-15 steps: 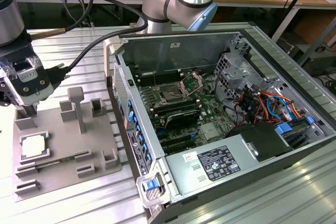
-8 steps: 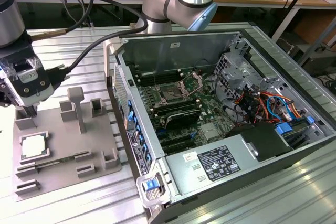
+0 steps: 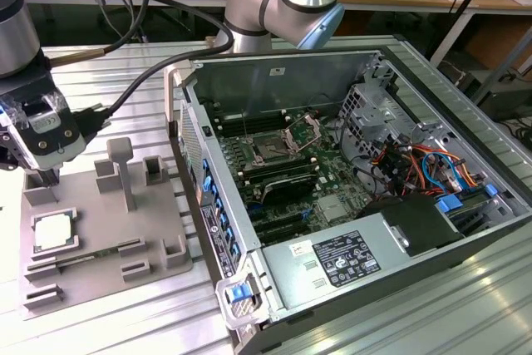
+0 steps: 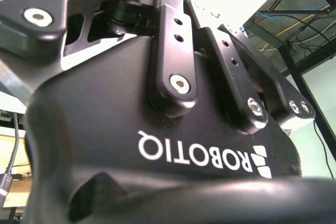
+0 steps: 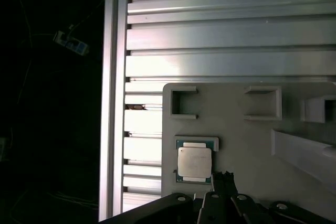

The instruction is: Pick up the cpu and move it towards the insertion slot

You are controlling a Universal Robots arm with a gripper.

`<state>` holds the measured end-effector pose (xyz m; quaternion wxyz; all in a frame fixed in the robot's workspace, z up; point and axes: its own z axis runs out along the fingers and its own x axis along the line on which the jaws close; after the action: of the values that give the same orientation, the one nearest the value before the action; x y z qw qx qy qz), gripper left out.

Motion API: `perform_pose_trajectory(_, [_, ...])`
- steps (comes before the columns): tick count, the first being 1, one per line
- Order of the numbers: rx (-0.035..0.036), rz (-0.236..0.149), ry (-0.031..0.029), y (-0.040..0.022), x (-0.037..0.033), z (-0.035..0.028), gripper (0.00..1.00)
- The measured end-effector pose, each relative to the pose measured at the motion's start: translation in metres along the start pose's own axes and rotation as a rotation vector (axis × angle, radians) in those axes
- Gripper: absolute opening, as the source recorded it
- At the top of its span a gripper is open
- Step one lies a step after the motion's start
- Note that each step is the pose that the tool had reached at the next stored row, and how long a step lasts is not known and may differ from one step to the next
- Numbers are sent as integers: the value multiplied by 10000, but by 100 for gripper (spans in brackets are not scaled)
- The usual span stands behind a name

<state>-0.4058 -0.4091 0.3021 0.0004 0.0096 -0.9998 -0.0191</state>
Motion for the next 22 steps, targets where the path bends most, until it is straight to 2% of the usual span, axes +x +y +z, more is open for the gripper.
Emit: perform_pose_trajectory(22, [-1, 0, -2, -11, 3, 69, 11])
